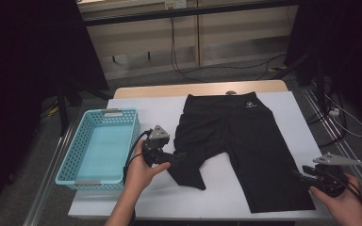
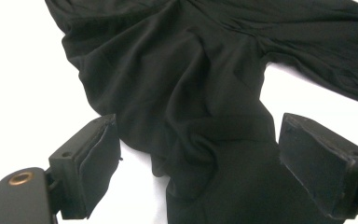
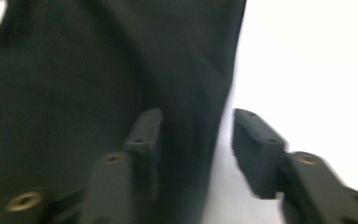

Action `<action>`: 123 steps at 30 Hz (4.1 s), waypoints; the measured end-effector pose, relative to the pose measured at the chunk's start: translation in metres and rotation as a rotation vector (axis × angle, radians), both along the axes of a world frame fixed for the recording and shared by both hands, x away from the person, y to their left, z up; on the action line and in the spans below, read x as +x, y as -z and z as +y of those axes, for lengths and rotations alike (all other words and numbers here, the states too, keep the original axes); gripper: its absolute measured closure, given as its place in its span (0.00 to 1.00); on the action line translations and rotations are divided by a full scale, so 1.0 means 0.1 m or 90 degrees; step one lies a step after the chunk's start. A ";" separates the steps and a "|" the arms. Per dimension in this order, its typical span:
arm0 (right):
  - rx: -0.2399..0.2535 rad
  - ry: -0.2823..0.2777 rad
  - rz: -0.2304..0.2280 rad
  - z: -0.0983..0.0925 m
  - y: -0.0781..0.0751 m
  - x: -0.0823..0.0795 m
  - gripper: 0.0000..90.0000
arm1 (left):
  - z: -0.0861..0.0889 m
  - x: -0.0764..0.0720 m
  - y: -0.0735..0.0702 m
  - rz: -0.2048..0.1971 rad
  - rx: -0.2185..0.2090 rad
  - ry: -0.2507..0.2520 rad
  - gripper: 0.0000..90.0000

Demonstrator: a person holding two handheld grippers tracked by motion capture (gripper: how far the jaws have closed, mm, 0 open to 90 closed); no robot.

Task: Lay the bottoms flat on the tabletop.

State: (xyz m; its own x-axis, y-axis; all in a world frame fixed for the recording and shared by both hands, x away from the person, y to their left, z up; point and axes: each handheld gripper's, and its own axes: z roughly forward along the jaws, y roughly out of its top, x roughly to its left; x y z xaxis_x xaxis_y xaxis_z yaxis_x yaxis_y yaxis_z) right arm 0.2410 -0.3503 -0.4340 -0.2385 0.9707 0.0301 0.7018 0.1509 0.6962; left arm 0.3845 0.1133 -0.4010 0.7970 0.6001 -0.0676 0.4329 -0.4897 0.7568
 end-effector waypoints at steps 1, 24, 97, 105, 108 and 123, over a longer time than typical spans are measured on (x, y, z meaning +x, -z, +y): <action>0.005 0.001 -0.010 0.02 -0.01 0.02 0.51 | 0.00 0.00 0.00 0.001 0.001 0.001 0.15; 0.047 -0.133 -0.085 1.19 -0.11 0.62 0.20 | 0.04 -0.01 0.07 -0.004 0.015 -0.005 0.16; 0.100 -0.347 -0.071 2.30 0.06 0.66 0.95 | -0.03 0.04 0.14 -0.001 -0.026 0.002 0.30; 0.109 -0.284 -0.079 1.96 0.03 0.74 0.95 | -0.03 0.01 0.14 0.010 -0.032 0.007 0.26; 0.105 -0.275 -0.070 1.94 0.07 0.75 0.95 | -0.04 -0.01 0.16 0.016 -0.032 0.018 0.26; 0.075 -0.265 -0.075 1.91 0.10 0.75 0.95 | -0.04 -0.10 0.34 0.101 0.000 0.057 0.47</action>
